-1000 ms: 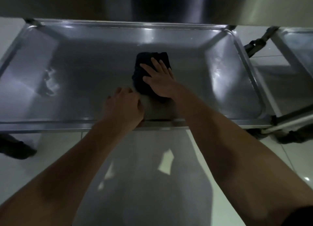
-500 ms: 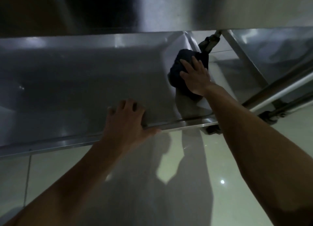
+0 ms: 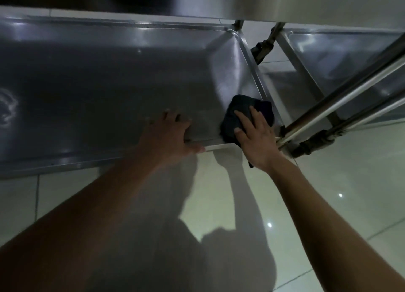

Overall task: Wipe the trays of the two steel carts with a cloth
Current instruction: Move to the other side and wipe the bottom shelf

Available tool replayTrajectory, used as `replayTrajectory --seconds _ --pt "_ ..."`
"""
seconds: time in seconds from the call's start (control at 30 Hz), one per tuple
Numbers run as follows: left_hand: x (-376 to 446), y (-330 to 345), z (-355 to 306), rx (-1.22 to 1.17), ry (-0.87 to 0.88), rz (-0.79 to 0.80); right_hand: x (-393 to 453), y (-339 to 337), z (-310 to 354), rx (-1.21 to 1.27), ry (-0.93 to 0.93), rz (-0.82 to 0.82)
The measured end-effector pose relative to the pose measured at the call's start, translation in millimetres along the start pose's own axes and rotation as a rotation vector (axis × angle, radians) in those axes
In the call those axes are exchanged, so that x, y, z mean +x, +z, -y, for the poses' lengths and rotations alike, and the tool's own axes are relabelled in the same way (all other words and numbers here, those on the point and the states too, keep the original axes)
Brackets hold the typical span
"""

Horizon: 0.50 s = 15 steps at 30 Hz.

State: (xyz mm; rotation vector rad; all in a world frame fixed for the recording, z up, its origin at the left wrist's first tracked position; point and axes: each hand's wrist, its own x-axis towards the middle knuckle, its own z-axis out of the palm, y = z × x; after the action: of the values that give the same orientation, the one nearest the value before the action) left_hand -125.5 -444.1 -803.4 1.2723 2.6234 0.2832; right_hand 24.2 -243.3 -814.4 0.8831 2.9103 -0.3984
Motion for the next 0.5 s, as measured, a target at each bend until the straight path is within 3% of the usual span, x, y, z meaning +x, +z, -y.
replayTrajectory --seconds 0.13,0.23,0.5 --pt "-33.6 -16.6 45.2 -0.007 0.112 -0.019 -8.6 10.4 41.2 -0.037 -0.04 -0.012" --pt "-76.3 -18.8 77.6 -0.044 -0.009 -0.158 -16.5 27.2 88.7 0.058 -0.1 -0.066" --pt "-156.5 -25.7 147.6 -0.006 -0.25 -0.284 -26.7 68.8 233.6 -0.005 -0.333 -0.084"
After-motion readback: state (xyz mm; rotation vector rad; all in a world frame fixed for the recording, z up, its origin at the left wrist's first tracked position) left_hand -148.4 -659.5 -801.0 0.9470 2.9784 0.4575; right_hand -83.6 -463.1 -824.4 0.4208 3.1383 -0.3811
